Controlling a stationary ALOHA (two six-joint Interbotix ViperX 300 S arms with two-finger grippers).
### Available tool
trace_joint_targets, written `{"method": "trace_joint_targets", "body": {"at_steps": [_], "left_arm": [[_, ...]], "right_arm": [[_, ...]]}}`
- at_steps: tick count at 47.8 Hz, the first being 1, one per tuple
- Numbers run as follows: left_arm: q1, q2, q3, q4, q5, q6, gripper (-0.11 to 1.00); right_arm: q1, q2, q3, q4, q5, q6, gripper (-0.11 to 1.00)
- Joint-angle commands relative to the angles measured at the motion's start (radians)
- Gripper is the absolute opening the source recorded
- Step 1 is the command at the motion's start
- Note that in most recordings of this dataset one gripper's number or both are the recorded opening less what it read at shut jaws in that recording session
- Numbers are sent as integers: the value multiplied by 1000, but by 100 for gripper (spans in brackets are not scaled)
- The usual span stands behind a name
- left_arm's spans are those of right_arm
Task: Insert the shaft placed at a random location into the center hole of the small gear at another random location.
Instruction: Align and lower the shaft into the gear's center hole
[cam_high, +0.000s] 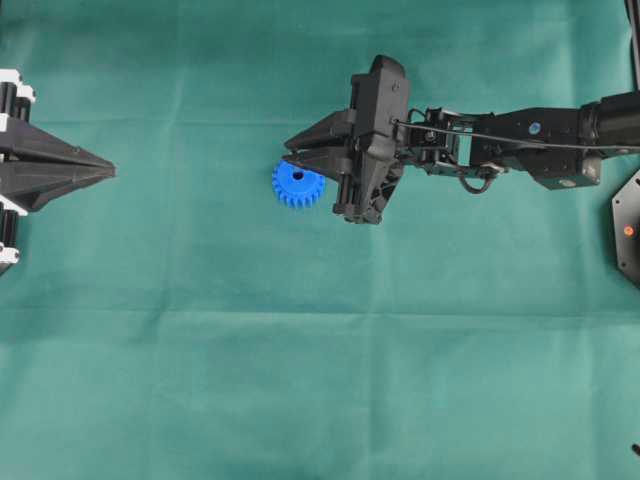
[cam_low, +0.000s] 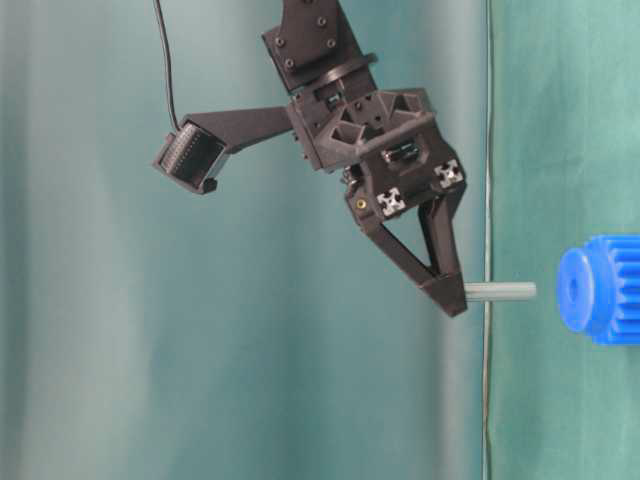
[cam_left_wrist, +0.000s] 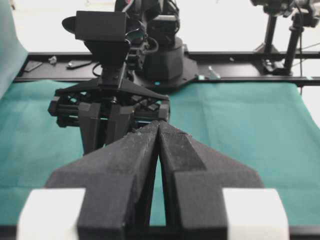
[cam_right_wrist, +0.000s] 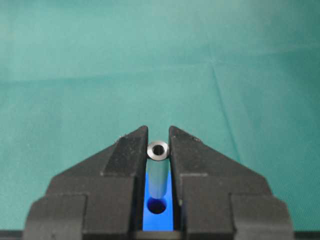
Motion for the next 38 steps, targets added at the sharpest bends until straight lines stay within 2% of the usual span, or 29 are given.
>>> {"method": "trace_joint_targets", "body": {"at_steps": [1, 15, 38], "left_arm": [[2, 3, -25, 3, -12, 0, 0], [3, 3, -26, 3, -12, 0, 0], [3, 3, -25, 3, -12, 0, 0]], "right_arm": [[5, -12, -9, 0, -18, 8, 13], [5, 41, -9, 3, -67, 8, 13], [5, 64, 2, 3, -78, 12, 13]]}}
